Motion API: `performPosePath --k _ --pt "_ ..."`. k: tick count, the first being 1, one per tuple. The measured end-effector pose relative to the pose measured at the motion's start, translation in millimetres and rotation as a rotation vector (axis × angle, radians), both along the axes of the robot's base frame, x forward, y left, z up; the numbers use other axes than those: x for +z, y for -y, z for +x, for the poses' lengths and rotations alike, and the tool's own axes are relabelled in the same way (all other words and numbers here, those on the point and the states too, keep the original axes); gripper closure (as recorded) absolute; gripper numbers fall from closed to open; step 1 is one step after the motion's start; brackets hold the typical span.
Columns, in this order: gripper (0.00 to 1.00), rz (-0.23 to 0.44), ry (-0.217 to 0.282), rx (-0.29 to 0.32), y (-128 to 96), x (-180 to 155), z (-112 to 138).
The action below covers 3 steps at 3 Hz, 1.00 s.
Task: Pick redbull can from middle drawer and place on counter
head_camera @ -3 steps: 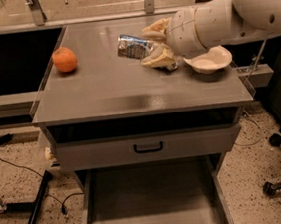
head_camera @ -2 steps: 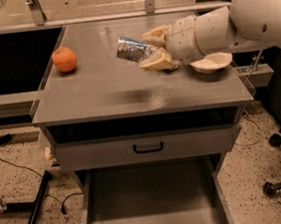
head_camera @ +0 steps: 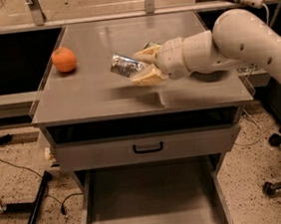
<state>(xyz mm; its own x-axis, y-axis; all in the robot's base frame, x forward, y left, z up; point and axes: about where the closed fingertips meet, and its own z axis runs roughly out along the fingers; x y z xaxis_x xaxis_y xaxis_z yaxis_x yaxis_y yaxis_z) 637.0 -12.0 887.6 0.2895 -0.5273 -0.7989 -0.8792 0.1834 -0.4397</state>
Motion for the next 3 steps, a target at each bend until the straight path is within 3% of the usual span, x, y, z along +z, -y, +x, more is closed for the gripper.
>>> performPosePath --k 1,3 --pt "1.0 0.011 -0.061 0.002 -9.2 -27.9 2.0" --pt "0.57 0.011 -0.062 0.003 -9.5 -28.1 2.0"
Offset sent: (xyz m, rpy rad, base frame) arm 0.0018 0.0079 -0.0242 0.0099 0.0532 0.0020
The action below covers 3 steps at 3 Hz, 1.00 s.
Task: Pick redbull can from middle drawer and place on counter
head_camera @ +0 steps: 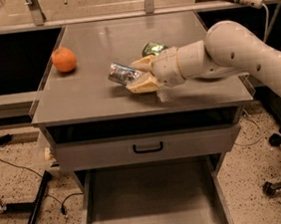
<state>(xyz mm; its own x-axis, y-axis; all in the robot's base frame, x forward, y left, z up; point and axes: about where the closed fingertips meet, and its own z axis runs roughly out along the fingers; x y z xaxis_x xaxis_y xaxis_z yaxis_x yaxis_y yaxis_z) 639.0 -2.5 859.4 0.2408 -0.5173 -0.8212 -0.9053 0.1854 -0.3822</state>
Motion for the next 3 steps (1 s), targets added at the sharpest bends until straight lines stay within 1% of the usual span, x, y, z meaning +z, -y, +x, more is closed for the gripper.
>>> performPosePath --k 2,3 --pt "0.11 -0.002 0.001 0.002 -1.2 0.8 0.0" --pt "0.0 -0.002 0.001 0.002 -1.2 0.8 0.0"
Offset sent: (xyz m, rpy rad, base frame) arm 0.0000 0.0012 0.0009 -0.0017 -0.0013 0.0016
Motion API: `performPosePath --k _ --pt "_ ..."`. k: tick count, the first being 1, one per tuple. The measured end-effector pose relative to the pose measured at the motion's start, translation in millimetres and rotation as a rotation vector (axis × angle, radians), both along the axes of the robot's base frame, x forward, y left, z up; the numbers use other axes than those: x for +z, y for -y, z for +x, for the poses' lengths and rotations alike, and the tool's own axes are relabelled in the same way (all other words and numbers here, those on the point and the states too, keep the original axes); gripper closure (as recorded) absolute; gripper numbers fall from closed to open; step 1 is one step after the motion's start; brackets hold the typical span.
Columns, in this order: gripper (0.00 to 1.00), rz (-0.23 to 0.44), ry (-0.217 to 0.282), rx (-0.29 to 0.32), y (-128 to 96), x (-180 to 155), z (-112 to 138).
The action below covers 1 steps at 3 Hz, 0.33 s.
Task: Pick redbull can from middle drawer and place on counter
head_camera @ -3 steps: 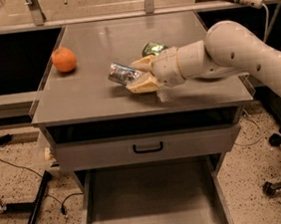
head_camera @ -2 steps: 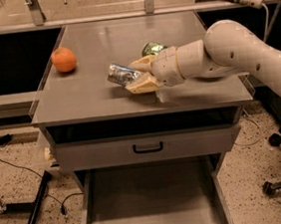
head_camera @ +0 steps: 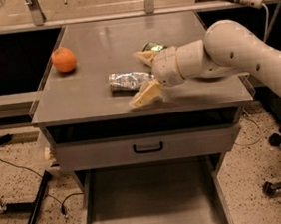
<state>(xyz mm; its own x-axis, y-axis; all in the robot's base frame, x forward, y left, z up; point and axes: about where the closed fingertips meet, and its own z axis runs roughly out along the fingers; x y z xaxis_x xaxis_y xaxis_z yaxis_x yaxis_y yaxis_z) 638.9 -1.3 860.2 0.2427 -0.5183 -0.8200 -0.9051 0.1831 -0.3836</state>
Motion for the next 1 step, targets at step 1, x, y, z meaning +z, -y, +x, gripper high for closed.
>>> performPosePath --k 1 --pt "0.0 0.0 0.0 0.0 0.0 0.0 0.0"
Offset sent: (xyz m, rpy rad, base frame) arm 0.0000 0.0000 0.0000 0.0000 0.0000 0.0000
